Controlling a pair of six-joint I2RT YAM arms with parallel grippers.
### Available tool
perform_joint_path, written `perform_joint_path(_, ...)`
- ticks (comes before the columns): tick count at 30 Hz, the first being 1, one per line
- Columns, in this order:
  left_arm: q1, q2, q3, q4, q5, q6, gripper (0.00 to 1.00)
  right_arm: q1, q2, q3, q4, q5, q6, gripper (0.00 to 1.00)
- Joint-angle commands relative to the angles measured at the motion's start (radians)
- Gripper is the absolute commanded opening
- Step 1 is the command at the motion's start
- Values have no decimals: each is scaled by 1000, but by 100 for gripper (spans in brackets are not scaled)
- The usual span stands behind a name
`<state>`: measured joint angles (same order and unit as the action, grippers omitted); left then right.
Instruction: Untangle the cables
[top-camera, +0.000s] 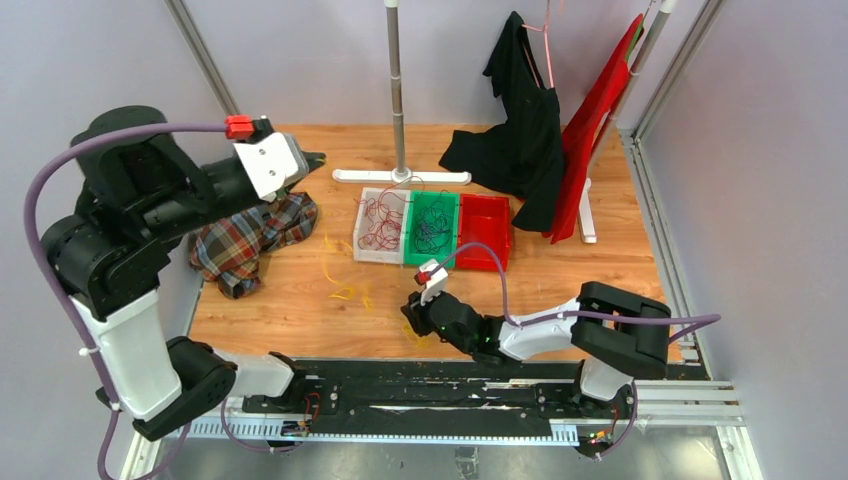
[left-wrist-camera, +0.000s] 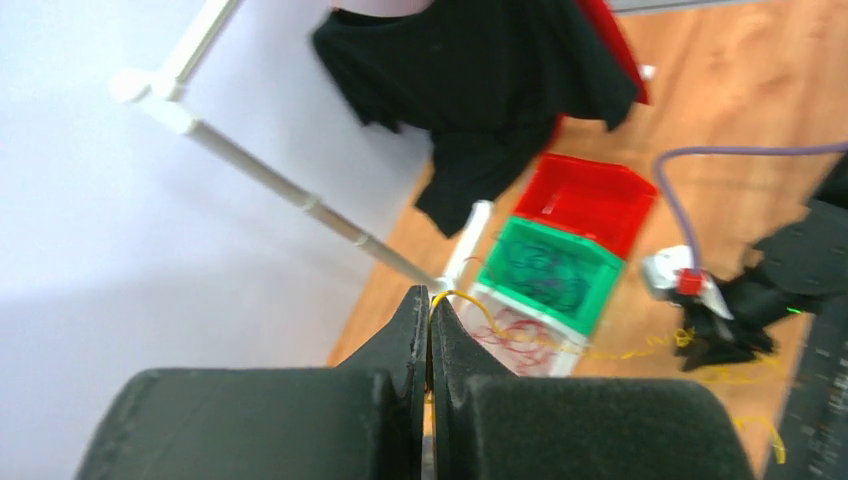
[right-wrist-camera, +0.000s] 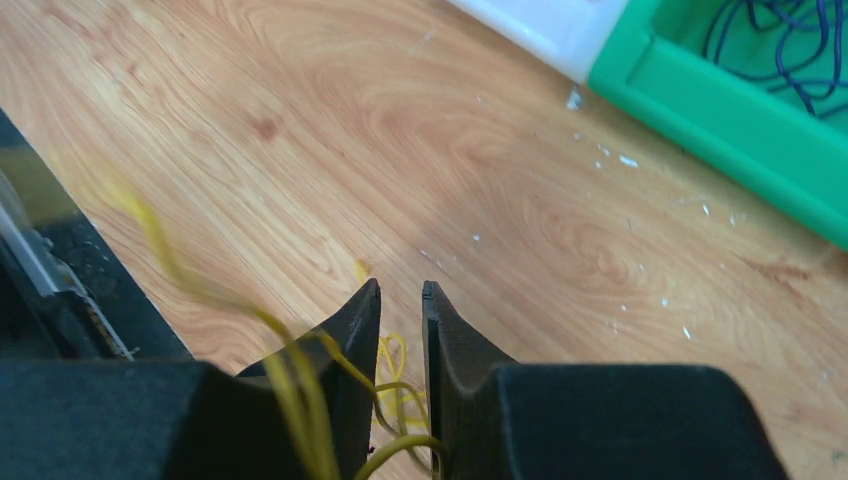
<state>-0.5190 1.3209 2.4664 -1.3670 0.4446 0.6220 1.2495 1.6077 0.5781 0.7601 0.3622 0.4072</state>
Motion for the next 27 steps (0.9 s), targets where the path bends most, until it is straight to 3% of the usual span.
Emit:
perform_joint_path(1, -6, -49, -10, 211, -209, 63, 0, -12, 23, -41, 37, 41, 46, 22)
perform_joint_path(6, -6, -81, -25, 364, -328, 106, 0, -12, 40, -63, 47, 39, 61, 13)
perform_joint_path(12, -6, -121, -85, 370, -300, 140, 0, -12, -12, -60, 28, 36, 29, 5)
perform_joint_path(14, -6, -133, -118, 370, -296, 136, 0, -12, -65, -39, -8, 36, -2, 14)
perform_joint_path(20, -6, -184, -245, 368, -230, 80, 0, -10, -272, 114, -123, -21, -143, 65)
perform_joint_path(27, -6, -217, -352, 367, -146, 14, 0, 43, -312, 333, -167, -219, -240, 70)
